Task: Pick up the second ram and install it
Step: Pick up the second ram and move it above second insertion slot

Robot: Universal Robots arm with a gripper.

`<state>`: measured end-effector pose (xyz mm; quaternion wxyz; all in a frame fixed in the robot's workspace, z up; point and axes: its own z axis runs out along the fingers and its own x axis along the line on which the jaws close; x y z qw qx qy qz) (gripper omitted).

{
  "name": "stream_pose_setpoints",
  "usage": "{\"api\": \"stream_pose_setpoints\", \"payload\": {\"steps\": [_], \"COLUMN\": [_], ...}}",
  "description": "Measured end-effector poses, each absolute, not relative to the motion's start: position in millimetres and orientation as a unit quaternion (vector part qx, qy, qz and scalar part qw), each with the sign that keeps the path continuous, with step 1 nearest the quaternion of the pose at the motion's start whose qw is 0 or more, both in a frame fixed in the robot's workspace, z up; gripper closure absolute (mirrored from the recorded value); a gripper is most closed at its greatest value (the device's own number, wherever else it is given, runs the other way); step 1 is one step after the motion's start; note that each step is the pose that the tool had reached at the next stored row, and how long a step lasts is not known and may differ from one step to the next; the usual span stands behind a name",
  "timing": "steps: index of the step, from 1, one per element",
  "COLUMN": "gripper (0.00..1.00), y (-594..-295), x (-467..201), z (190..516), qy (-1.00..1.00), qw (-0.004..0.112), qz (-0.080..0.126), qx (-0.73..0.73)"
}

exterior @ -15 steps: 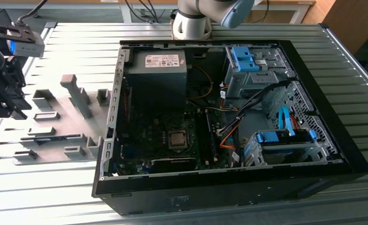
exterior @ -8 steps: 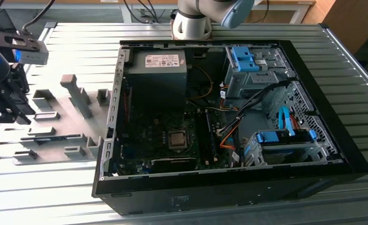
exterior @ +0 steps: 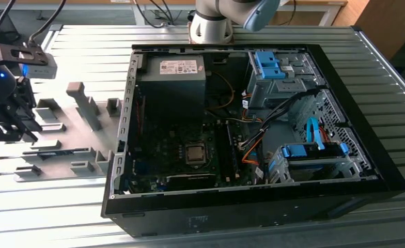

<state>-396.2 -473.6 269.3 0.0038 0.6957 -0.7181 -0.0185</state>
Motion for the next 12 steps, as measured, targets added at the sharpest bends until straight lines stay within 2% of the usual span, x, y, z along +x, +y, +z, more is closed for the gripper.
{"api": "stream_pose_setpoints", "payload": {"steps": [12], "gripper": [0.69], "y": [-476], "x": [-397], "z": [251], "qy": [-0.717], "qw": [0.001], "qz": [-0.016], "qx": [0.696]}}
